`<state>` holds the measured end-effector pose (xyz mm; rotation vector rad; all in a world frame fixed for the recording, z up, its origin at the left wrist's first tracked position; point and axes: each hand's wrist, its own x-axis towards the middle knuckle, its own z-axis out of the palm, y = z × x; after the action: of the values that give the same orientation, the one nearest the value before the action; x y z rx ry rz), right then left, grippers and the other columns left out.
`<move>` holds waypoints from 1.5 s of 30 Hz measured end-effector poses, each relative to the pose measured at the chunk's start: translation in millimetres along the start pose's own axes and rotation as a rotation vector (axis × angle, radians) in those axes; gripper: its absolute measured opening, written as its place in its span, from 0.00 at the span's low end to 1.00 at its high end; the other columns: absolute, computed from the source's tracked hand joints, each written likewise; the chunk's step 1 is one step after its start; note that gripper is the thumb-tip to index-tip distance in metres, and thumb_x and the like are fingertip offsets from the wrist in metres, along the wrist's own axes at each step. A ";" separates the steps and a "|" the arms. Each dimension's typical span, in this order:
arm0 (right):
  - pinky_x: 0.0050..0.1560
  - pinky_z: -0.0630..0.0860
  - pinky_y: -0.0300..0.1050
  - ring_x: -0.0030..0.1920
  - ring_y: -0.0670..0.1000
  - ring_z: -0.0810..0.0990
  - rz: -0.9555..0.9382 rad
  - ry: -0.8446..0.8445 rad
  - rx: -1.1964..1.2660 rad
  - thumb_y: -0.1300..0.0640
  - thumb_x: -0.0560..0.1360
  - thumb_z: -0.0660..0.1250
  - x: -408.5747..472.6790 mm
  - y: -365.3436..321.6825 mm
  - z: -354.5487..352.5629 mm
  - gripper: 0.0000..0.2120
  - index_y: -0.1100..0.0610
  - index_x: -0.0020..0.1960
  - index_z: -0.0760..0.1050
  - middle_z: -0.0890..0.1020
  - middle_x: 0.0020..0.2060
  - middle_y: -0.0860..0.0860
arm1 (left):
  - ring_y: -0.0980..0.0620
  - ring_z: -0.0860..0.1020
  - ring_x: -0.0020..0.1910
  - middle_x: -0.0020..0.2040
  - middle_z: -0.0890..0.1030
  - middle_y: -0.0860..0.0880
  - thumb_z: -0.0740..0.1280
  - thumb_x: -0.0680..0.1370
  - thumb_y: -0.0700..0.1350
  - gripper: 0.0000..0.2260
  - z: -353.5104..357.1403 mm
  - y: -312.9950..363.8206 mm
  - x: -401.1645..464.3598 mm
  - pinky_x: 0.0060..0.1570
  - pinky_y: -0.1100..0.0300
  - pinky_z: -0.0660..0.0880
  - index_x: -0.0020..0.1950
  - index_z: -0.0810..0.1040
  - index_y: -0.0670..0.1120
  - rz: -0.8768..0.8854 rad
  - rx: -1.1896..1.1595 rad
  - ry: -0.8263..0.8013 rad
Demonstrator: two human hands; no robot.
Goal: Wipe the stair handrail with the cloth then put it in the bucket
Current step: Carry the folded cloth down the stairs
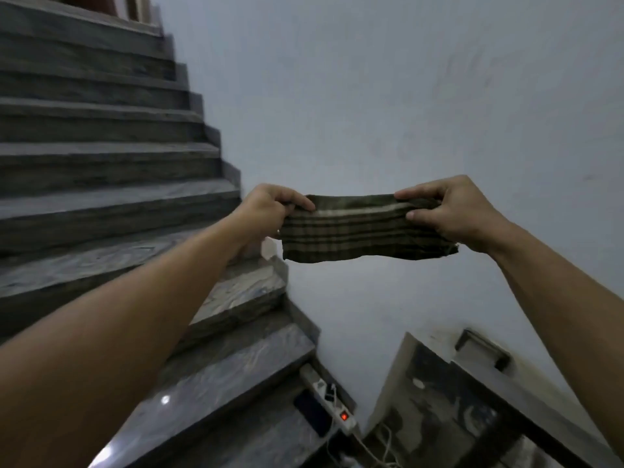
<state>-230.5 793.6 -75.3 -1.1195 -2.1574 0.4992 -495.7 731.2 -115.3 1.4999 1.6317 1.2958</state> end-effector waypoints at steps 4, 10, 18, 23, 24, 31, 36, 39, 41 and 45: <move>0.65 0.73 0.50 0.59 0.49 0.78 -0.110 -0.099 0.083 0.65 0.71 0.71 52.8 -14.6 65.7 0.17 0.55 0.59 0.80 0.82 0.57 0.52 | 0.45 0.79 0.56 0.55 0.80 0.44 0.59 0.79 0.34 0.12 -50.1 -21.0 -11.7 0.58 0.50 0.77 0.56 0.80 0.42 -0.063 0.003 0.209; 0.64 0.75 0.53 0.58 0.53 0.78 -0.262 -0.256 0.198 0.64 0.70 0.71 111.0 -67.6 159.8 0.18 0.58 0.60 0.79 0.81 0.57 0.55 | 0.53 0.76 0.58 0.59 0.77 0.50 0.68 0.74 0.33 0.24 -131.3 -55.9 -38.7 0.58 0.53 0.78 0.66 0.73 0.52 -0.098 0.093 0.416; 0.64 0.74 0.52 0.58 0.51 0.78 -0.462 -0.345 0.226 0.61 0.70 0.72 193.2 -159.4 273.9 0.21 0.55 0.62 0.77 0.81 0.59 0.54 | 0.54 0.72 0.62 0.64 0.72 0.52 0.60 0.78 0.31 0.27 -253.5 -93.4 -39.2 0.62 0.59 0.72 0.71 0.68 0.56 -0.074 0.231 0.561; 0.59 0.73 0.41 0.56 0.46 0.77 -0.478 -0.386 0.254 0.61 0.70 0.72 266.8 -235.8 319.3 0.20 0.54 0.62 0.77 0.81 0.58 0.52 | 0.50 0.76 0.55 0.56 0.76 0.46 0.61 0.78 0.32 0.19 -351.1 -101.0 -4.8 0.54 0.65 0.75 0.65 0.76 0.48 -0.104 0.391 0.650; 0.58 0.72 0.39 0.56 0.45 0.76 -0.487 -0.388 0.249 0.61 0.70 0.72 281.4 -251.3 324.0 0.20 0.54 0.62 0.78 0.81 0.58 0.52 | 0.50 0.76 0.53 0.54 0.77 0.46 0.61 0.77 0.32 0.18 -369.3 -100.7 4.6 0.49 0.71 0.74 0.63 0.78 0.47 -0.120 0.450 0.664; 0.54 0.70 0.38 0.54 0.46 0.75 -0.579 -0.403 0.207 0.62 0.71 0.71 391.4 -334.0 337.4 0.19 0.55 0.62 0.77 0.78 0.54 0.49 | 0.53 0.70 0.61 0.61 0.73 0.49 0.63 0.77 0.32 0.24 -474.0 -75.4 78.5 0.67 0.59 0.67 0.72 0.67 0.44 -0.163 0.514 0.715; 0.59 0.69 0.40 0.57 0.50 0.75 -0.679 -0.363 0.169 0.61 0.70 0.73 486.4 -389.4 342.5 0.22 0.57 0.64 0.75 0.77 0.57 0.53 | 0.50 0.71 0.63 0.60 0.72 0.49 0.65 0.76 0.33 0.28 -542.0 -45.1 142.3 0.67 0.55 0.70 0.74 0.62 0.43 -0.181 0.577 0.730; 0.56 0.67 0.38 0.57 0.51 0.74 -0.740 -0.353 0.146 0.59 0.70 0.73 539.9 -430.5 340.5 0.25 0.57 0.66 0.74 0.76 0.57 0.53 | 0.46 0.69 0.67 0.66 0.70 0.45 0.70 0.73 0.37 0.34 -586.0 -19.8 179.1 0.69 0.53 0.67 0.75 0.58 0.42 -0.212 0.644 0.736; 0.57 0.69 0.40 0.57 0.51 0.73 -0.761 -0.358 0.146 0.59 0.70 0.73 570.8 -459.2 337.2 0.26 0.58 0.67 0.72 0.75 0.58 0.53 | 0.46 0.68 0.67 0.66 0.70 0.44 0.73 0.71 0.39 0.37 -616.4 -3.0 199.6 0.68 0.54 0.66 0.76 0.57 0.42 -0.234 0.707 0.767; 0.62 0.69 0.42 0.59 0.54 0.73 -0.836 -0.357 0.129 0.62 0.68 0.74 626.3 -513.0 341.7 0.30 0.60 0.68 0.71 0.74 0.59 0.55 | 0.44 0.67 0.68 0.67 0.69 0.44 0.74 0.70 0.40 0.40 -681.6 18.2 233.0 0.70 0.51 0.66 0.76 0.57 0.43 -0.274 0.851 0.784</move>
<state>-1031.5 1009.3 214.4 0.0057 -2.5930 0.4472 -1142.6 766.6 200.0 1.1173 3.0563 1.1417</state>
